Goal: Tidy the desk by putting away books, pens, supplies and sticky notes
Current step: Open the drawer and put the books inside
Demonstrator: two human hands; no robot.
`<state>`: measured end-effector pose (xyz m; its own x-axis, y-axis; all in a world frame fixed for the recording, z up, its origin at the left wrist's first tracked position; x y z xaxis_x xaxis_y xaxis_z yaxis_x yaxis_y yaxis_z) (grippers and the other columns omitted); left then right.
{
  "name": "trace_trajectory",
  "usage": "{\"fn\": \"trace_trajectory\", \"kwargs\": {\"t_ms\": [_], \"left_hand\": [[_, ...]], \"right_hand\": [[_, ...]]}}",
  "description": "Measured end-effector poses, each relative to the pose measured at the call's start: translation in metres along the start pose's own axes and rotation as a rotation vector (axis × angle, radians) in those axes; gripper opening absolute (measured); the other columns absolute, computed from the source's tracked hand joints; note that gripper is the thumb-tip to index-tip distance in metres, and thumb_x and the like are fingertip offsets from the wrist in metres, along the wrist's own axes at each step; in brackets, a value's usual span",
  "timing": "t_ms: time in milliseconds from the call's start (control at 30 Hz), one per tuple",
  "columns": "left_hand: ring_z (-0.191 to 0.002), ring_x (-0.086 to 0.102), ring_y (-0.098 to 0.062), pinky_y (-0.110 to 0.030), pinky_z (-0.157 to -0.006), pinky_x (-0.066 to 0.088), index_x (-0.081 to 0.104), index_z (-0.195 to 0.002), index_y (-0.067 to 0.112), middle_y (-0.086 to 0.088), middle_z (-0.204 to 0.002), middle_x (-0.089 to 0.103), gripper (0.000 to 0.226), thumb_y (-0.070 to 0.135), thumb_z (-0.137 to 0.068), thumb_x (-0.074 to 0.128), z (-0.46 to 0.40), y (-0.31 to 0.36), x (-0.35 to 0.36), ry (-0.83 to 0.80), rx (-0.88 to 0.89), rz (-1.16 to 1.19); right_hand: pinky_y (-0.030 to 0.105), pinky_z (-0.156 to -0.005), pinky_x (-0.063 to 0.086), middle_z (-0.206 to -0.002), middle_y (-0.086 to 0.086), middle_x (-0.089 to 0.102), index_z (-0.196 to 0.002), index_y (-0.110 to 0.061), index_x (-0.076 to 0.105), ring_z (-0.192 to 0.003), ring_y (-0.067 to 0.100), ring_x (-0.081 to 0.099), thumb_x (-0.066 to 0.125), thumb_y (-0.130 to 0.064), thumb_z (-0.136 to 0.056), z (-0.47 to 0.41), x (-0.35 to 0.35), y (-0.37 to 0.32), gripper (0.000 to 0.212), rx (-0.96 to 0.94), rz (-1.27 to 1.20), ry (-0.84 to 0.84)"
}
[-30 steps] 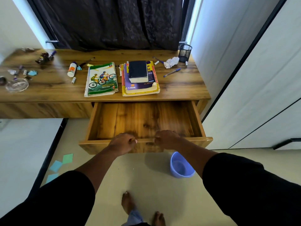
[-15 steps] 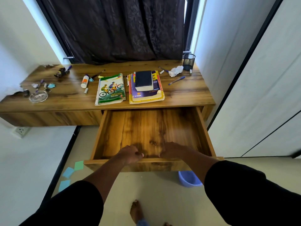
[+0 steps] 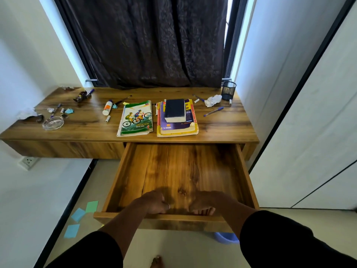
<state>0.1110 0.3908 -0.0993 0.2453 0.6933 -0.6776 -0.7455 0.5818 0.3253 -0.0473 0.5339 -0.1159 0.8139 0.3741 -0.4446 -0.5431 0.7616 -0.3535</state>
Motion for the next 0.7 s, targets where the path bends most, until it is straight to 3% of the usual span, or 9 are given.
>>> {"fn": "trace_trajectory", "kwargs": {"t_ms": [200,367,533,700], "left_hand": [[-0.090,0.067,-0.014,-0.039,-0.095,0.051,0.068,-0.086,0.024,0.005,-0.087,0.074,0.026,0.048,-0.094,0.064,0.002,0.004,0.005,-0.134,-0.026,0.088],[-0.078,0.062,-0.016,-0.030,-0.073,0.050,0.071,-0.087,0.016,0.000,-0.085,0.070,0.034,0.047,-0.096,0.061,-0.002,0.006,0.009,-0.254,-0.043,0.141],[-0.094,0.066,-0.023,-0.040,-0.097,0.053,0.076,-0.094,0.014,-0.007,-0.103,0.074,0.047,0.055,-0.095,0.055,-0.007,-0.002,0.016,-0.384,-0.099,0.071],[-0.091,0.068,-0.024,-0.044,-0.102,0.053,0.077,-0.087,0.015,-0.007,-0.100,0.074,0.049,0.054,-0.098,0.051,-0.008,-0.009,0.027,-0.452,-0.117,0.057]], "right_hand": [[0.039,-0.096,0.057,-0.110,0.008,0.071,-0.118,-0.007,0.071,-0.102,0.022,0.068,0.063,-0.045,-0.095,0.000,0.006,0.003,0.045,0.044,-0.054,-0.093],[0.033,-0.081,0.058,-0.104,0.007,0.071,-0.093,-0.015,0.071,-0.098,0.021,0.067,0.064,-0.046,-0.095,-0.003,0.013,0.004,0.032,0.066,-0.055,-0.134],[0.030,-0.073,0.057,-0.090,0.004,0.069,-0.087,-0.015,0.069,-0.090,0.017,0.067,0.060,-0.047,-0.098,0.003,0.019,0.003,0.035,0.096,-0.060,-0.190],[0.035,-0.080,0.057,-0.100,0.008,0.070,-0.098,-0.010,0.072,-0.095,0.020,0.067,0.057,-0.047,-0.100,0.005,0.028,0.003,0.039,0.126,-0.059,-0.257]]}}
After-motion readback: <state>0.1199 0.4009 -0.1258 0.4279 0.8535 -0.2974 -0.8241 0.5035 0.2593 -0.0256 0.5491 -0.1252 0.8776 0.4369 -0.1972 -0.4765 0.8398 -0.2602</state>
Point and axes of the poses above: each hand's wrist, its own z-axis away from the middle knuckle, its own x-axis out of the palm, y = z × x, the point moved 4 cm from there along -z, towards the middle knuckle
